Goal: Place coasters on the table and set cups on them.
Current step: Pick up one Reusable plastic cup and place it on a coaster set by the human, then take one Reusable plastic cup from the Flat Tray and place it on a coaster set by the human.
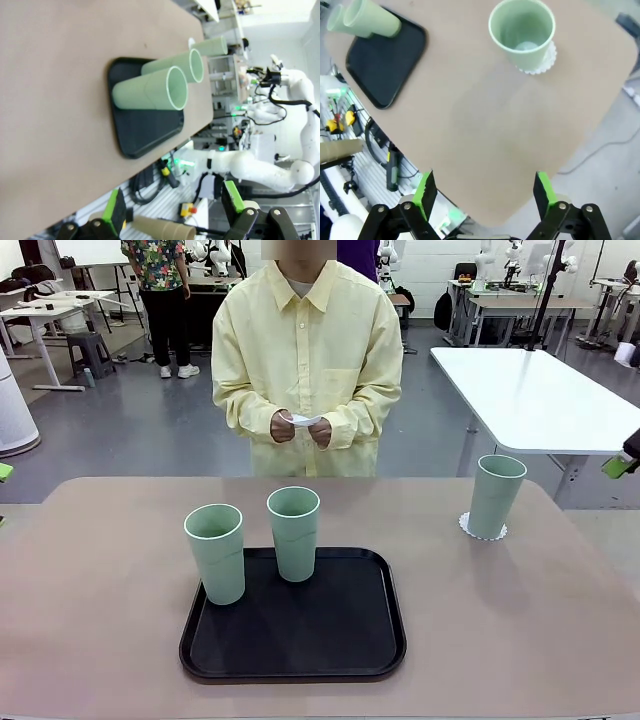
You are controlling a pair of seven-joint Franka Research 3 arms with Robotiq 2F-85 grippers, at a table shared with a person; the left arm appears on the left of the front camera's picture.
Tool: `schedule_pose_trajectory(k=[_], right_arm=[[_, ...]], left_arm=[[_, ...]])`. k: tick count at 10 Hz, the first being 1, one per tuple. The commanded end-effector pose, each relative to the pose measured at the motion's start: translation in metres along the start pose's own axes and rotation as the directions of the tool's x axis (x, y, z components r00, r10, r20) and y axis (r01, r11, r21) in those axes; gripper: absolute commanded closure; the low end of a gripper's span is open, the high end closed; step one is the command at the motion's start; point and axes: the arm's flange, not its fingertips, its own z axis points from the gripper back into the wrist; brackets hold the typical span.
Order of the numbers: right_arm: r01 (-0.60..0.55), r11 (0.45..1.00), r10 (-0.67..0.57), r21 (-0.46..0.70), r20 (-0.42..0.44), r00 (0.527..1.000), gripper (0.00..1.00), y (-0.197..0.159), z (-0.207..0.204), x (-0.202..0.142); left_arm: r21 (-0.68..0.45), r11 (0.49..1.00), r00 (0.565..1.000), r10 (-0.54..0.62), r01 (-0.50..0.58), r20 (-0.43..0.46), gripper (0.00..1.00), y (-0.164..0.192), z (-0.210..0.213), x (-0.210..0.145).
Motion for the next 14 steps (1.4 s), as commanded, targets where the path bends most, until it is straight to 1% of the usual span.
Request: schedule_pose_trajectory(k=[1,2,3,4,5,14], right_arm=[[0.079,0.996,-0.084,-0.048,-0.114,0.990,0.00,0.017,0.010,0.014],[0.119,0.990,-0.131,-0.078,-0.170,0.977,0.00,0.023,0.007,0.022],[0.144,0.986,-0.159,-0.083,-0.211,0.964,0.00,0.027,0.002,0.030],[0.109,0.989,-0.127,-0.103,-0.189,0.974,0.00,0.022,-0.004,0.038],[0.105,0.991,-0.116,-0.085,-0.144,0.983,0.00,0.023,0.006,0.022],[0.105,0.991,-0.116,-0.085,-0.144,0.983,0.00,0.023,0.006,0.022]], left_arm=[[-0.003,1.000,1.000,-0.014,0.014,0.001,0.00,0.002,0.001,-0.002],[-0.003,1.000,1.000,-0.014,0.014,0.001,0.00,0.002,0.001,-0.002],[-0.003,1.000,1.000,-0.014,0.014,0.001,0.00,0.002,0.001,-0.002],[-0.003,1.000,1.000,-0.014,0.014,0.001,0.00,0.002,0.001,-0.002],[-0.003,1.000,1.000,-0.014,0.014,0.001,0.00,0.002,0.001,-0.002],[-0.003,1.000,1.000,-0.014,0.014,0.001,0.00,0.002,0.001,-0.002]])
